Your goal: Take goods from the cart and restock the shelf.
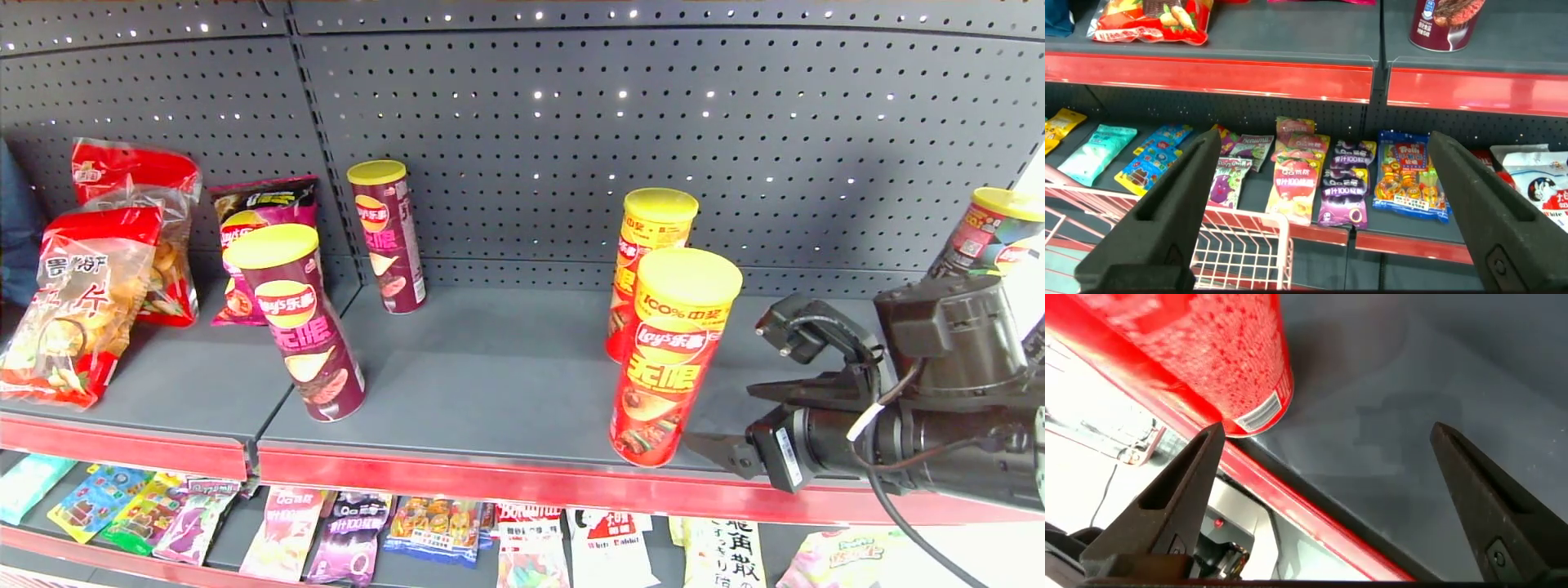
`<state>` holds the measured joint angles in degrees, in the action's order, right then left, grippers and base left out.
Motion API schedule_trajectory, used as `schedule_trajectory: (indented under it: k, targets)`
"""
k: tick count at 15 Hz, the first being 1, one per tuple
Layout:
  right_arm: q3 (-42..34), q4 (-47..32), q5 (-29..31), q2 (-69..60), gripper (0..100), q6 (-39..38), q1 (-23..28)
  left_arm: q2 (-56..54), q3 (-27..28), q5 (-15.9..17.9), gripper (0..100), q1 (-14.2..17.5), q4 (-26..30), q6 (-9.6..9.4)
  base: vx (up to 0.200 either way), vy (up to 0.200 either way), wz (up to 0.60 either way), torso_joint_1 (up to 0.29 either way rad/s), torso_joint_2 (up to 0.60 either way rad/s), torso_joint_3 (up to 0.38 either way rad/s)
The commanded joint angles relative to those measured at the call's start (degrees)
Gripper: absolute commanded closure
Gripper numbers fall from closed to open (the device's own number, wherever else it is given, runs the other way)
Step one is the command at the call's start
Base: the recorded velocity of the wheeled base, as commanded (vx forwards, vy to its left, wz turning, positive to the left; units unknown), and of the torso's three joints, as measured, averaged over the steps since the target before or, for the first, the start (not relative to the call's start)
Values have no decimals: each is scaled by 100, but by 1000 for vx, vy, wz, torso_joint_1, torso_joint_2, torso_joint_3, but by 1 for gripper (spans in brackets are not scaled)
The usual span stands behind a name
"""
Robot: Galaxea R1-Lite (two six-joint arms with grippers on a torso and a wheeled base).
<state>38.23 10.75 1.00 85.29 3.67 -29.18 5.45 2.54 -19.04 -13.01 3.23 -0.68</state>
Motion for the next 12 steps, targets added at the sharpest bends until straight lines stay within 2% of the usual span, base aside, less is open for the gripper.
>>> schedule_trajectory:
  k: [1, 12]
  targets:
    - [-9, 6, 6, 111, 0, 2, 36, 9, 1, -3, 0, 0, 2, -2, 0, 0, 0, 0, 0, 0]
    - [27, 155, 146, 261, 0, 11, 264, 9, 1, -12, 0, 0, 2, -2, 0, 0, 0, 0, 0, 0]
